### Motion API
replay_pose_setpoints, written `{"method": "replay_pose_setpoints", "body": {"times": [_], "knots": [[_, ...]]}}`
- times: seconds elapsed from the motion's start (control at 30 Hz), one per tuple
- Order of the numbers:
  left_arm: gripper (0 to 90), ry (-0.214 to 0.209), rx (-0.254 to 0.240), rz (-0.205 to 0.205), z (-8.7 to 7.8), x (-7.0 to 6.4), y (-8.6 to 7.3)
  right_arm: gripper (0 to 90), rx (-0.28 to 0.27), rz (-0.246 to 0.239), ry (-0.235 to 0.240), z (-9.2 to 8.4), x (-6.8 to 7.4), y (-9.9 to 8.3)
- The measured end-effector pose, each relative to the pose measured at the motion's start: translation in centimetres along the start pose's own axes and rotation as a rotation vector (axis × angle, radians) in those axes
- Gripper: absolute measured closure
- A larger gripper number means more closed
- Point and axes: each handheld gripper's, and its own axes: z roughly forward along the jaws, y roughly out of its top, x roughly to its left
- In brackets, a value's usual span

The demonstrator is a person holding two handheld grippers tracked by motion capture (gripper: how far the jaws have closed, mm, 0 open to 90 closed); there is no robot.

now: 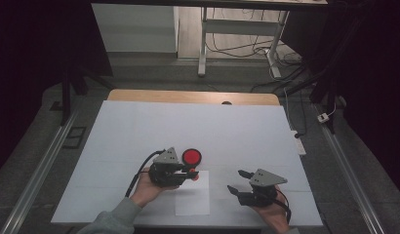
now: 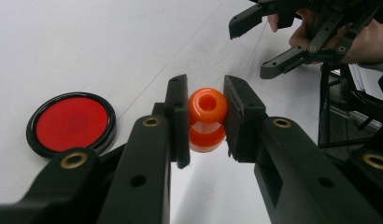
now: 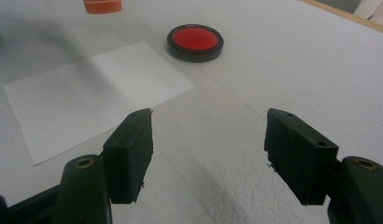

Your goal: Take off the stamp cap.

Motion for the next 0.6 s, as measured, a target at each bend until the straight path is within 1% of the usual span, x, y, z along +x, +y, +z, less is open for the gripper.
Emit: {"method": "replay_pose_setpoints", "body": {"times": [0.03,0.13,0.2,0.23,0.27,0.6], "knots": [[72.4,0.000,0.000,0.000,0.0,0.0,0.0,32.0,-0.006,0.006,0.015,0.1,0.1,0.0],[72.4,0.000,0.000,-0.001,0.0,0.0,0.0,32.0,-0.004,0.001,0.018,0.2,0.1,0.1],[72.4,0.001,0.000,-0.001,0.0,0.0,0.0,32.0,0.002,-0.002,0.011,0.3,0.3,0.1],[72.4,0.000,0.001,-0.002,0.0,0.0,0.0,32.0,-0.005,0.003,0.025,0.4,0.3,0.1],[72.4,0.000,0.001,-0.001,0.0,0.0,0.0,32.0,-0.006,0.001,0.030,0.5,0.3,0.2],[72.4,0.000,0.002,0.002,0.1,0.0,0.0,32.3,-0.012,-0.003,0.048,1.2,1.0,0.6]]}}
